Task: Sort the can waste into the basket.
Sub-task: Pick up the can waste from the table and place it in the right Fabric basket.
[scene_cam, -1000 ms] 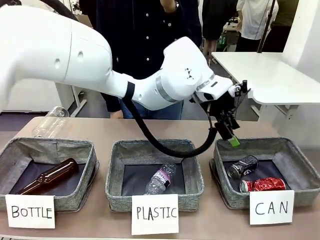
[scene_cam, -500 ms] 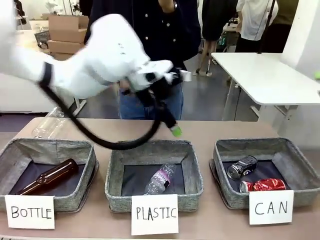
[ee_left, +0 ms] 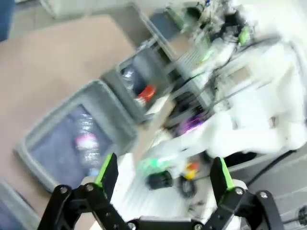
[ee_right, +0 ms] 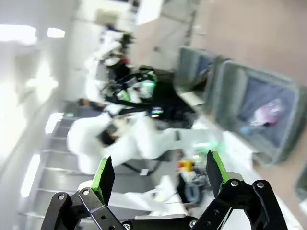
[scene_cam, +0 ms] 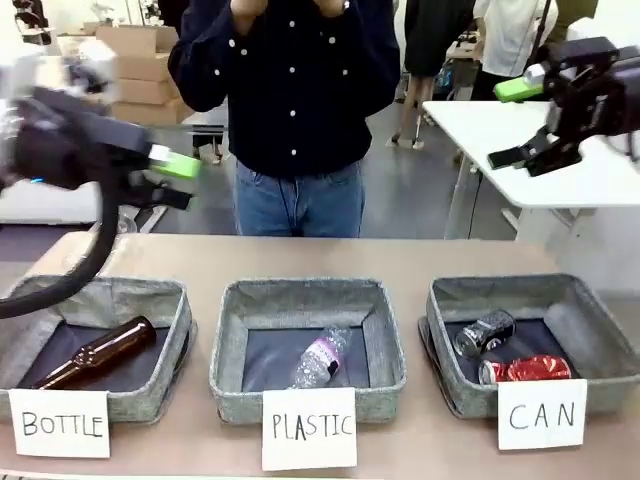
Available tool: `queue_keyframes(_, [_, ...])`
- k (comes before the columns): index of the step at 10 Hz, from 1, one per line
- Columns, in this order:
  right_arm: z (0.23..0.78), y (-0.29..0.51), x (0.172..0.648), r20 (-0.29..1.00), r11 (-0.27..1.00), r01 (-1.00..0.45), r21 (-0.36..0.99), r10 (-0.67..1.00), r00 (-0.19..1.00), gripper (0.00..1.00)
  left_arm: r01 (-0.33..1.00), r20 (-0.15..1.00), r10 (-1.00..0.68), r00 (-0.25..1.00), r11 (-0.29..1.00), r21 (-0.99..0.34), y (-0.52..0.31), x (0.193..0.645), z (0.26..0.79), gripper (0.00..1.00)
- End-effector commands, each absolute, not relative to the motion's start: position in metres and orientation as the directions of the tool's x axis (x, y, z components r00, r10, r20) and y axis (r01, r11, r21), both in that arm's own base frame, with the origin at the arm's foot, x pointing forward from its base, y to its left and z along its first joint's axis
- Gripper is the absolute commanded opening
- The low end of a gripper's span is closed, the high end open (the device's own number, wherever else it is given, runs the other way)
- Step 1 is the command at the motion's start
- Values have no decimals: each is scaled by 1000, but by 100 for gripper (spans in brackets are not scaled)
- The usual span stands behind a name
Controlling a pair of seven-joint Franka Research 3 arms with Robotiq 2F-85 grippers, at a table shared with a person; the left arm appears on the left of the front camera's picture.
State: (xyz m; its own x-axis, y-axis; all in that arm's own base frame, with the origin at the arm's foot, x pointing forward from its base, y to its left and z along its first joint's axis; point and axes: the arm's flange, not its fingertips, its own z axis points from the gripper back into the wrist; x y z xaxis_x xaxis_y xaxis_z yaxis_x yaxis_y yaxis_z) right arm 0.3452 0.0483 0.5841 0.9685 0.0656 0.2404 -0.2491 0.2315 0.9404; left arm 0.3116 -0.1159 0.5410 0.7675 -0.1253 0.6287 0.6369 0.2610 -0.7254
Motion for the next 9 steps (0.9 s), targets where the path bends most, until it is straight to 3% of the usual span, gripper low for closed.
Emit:
queue_keyframes(1, [572,23,351,45,161,-34,986,-65,997,100,562,568,83,819,87,-823,-64,305,532,100])
queue_keyframes(2, [569,6,351,52,192,-22,981,-149,987,100,619,606,146,782,-56,-784,-33,307,525,100])
queue_keyframes(3, [574,40,347,150,177,-154,972,32,988,100,597,603,-21,797,169,-784,-80,310,548,100])
queue_keyframes(9, [574,40,347,150,177,-154,972,32,988,100,597,603,-21,797,169,-784,-80,310,548,100])
